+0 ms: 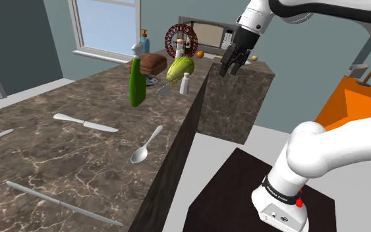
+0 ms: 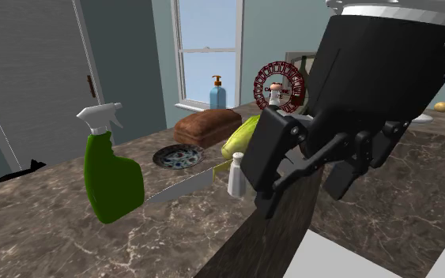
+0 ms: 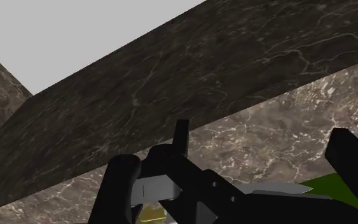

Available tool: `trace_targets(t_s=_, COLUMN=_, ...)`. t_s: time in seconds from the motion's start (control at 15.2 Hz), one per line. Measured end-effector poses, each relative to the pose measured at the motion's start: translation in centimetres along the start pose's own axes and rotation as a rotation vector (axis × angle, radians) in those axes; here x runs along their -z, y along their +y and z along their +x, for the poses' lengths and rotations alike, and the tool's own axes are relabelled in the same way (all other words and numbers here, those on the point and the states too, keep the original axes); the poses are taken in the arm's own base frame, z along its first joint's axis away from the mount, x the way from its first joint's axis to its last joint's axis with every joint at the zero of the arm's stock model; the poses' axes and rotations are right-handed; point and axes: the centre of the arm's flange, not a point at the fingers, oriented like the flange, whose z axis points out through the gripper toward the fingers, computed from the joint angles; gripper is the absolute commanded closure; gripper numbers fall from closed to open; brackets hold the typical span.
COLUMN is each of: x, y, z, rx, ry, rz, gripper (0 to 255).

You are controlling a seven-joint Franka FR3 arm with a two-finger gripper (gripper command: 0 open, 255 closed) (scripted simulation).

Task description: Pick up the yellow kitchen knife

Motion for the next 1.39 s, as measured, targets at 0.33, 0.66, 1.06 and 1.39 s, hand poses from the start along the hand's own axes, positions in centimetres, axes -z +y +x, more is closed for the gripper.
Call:
trace_targets(t_s=0.33, x=-1.5, y=-2.0, z=3.8, rx=-0.122, ry=-0.027, rz=-0.03, gripper=0)
trace_targets(t_s=0.66, x=-4.7, y=-4.5, z=9.9, rx=-0.325, ry=-0.069, rz=-0.079, gripper=0)
trace_targets(t_s=1.06, x=-9.3, y=-5.8, z=17.5, rx=-0.573, ry=-0.123, rz=-0.137, gripper=0)
trace_targets(t_s=1.39, x=-13.2, y=-5.0, z=23.7, rx=-0.78, ry=-0.167, rz=-0.186, gripper=0)
